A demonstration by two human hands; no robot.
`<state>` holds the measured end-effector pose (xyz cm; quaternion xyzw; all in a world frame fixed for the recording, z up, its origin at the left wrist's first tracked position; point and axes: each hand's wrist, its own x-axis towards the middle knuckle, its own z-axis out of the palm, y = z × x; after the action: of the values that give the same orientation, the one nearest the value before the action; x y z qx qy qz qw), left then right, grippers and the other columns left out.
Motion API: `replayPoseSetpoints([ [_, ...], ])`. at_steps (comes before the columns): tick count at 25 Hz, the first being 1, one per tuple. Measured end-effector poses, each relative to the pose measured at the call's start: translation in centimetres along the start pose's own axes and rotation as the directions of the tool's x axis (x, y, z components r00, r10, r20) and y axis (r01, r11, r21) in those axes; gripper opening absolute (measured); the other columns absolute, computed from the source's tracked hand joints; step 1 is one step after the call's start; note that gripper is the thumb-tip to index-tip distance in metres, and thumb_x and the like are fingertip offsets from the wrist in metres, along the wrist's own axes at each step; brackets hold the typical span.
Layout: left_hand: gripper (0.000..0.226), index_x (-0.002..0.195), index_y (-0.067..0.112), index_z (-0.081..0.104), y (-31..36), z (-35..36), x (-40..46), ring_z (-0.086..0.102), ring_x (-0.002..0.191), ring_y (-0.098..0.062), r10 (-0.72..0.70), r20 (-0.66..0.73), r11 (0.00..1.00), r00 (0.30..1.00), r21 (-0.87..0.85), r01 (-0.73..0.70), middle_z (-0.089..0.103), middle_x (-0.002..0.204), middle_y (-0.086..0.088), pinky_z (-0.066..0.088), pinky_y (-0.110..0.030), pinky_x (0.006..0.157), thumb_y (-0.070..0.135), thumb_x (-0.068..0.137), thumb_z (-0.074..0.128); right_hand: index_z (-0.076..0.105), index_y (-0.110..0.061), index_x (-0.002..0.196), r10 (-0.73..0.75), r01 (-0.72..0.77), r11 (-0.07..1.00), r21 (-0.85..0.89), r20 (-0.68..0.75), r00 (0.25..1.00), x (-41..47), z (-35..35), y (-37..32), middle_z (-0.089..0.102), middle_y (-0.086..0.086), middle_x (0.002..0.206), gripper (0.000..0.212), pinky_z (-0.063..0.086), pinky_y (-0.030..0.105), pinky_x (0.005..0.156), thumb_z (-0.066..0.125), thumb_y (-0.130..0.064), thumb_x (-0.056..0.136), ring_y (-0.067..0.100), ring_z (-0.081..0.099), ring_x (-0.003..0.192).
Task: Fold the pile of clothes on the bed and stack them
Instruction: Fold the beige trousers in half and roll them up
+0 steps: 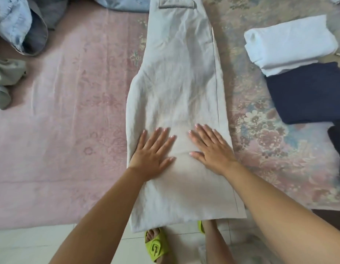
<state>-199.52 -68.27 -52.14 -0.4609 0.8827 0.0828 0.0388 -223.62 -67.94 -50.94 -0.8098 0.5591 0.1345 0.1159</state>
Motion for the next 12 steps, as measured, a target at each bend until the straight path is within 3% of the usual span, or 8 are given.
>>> replayPoseSetpoints([
  [4, 0.064, 0.148, 0.013, 0.033, -0.8, 0.3, -1.2, 0.03, 0.141, -0.028, 0.089, -0.096, 0.996, 0.991, 0.023, -0.088, 0.032, 0.153, -0.012, 0.024, -0.055, 0.111, 0.05, 0.096, 0.03, 0.017, -0.013, 0.15, 0.019, -0.024, 0.997, -0.08, -0.065, 0.998, -1.9, 1.6, 1.3, 0.021, 0.013, 0.156, 0.069, 0.01, 0.043, 0.116, 0.007, -0.056, 0.097, 0.024, 0.014, 0.145],
  [6, 0.068, 0.146, 0.008, 0.036, -1.8, 0.1, -3.3, 0.03, 0.141, -0.032, 0.208, -0.131, 0.978, 0.969, 0.045, -0.204, 0.031, 0.152, -0.018, 0.03, -0.054, 0.109, 0.054, 0.096, 0.032, 0.012, -0.011, 0.151, -0.013, -0.001, 0.993, -0.116, -0.115, 0.993, -3.5, 2.0, 2.6, 0.024, 0.014, 0.155, 0.068, 0.013, 0.045, 0.116, 0.006, -0.055, 0.099, 0.024, 0.015, 0.145],
  [8, 0.081, 0.147, 0.008, 0.032, -3.5, -0.8, -4.5, 0.024, 0.142, -0.038, 0.335, -0.068, 0.94, 0.94, 0.095, -0.328, 0.026, 0.152, -0.024, 0.031, -0.055, 0.109, 0.067, 0.091, 0.031, -0.001, -0.013, 0.153, -0.137, 0.125, 0.98, -0.157, -0.071, 0.988, -4.6, 1.0, 4.4, 0.021, 0.014, 0.157, 0.07, 0.012, 0.048, 0.116, 0.003, -0.056, 0.098, 0.027, 0.011, 0.146],
  [9, 0.09, 0.149, 0.01, 0.03, -4.1, -1.4, -5.0, 0.022, 0.142, -0.04, 0.396, -0.014, 0.911, 0.918, 0.132, -0.391, 0.023, 0.153, -0.025, 0.028, -0.058, 0.11, 0.075, 0.087, 0.03, -0.005, -0.012, 0.152, -0.288, 0.277, 0.941, -0.192, -0.031, 0.957, -5.1, 0.6, 4.8, 0.013, 0.013, 0.159, 0.072, 0.008, 0.052, 0.116, 0.003, -0.057, 0.097, 0.028, 0.007, 0.147],
  [10, 0.097, 0.15, 0.013, 0.027, -4.4, -1.9, -5.3, 0.02, 0.142, -0.042, 0.465, 0.044, 0.868, 0.884, 0.175, -0.465, 0.02, 0.154, -0.026, 0.024, -0.061, 0.11, 0.082, 0.082, 0.029, -0.005, -0.011, 0.152, -0.474, 0.464, 0.852, -0.242, 0.018, 0.88, -6.0, 0.7, 4.8, 0.004, 0.011, 0.16, 0.075, 0.004, 0.053, 0.116, 0.003, -0.06, 0.096, 0.027, 0.002, 0.147],
  [12, 0.113, 0.152, 0.02, 0.02, -4.8, -2.2, -5.9, 0.014, 0.144, -0.04, 0.622, 0.146, 0.738, 0.769, 0.218, -0.639, 0.014, 0.156, -0.023, 0.015, -0.068, 0.109, 0.092, 0.066, 0.036, 0.002, -0.007, 0.152, -0.741, 0.738, 0.611, -0.286, 0.12, 0.66, -8.6, 1.5, 4.0, -0.002, 0.012, 0.16, 0.089, 0.004, 0.053, 0.116, 0.011, -0.071, 0.09, 0.027, 0.001, 0.147],
])
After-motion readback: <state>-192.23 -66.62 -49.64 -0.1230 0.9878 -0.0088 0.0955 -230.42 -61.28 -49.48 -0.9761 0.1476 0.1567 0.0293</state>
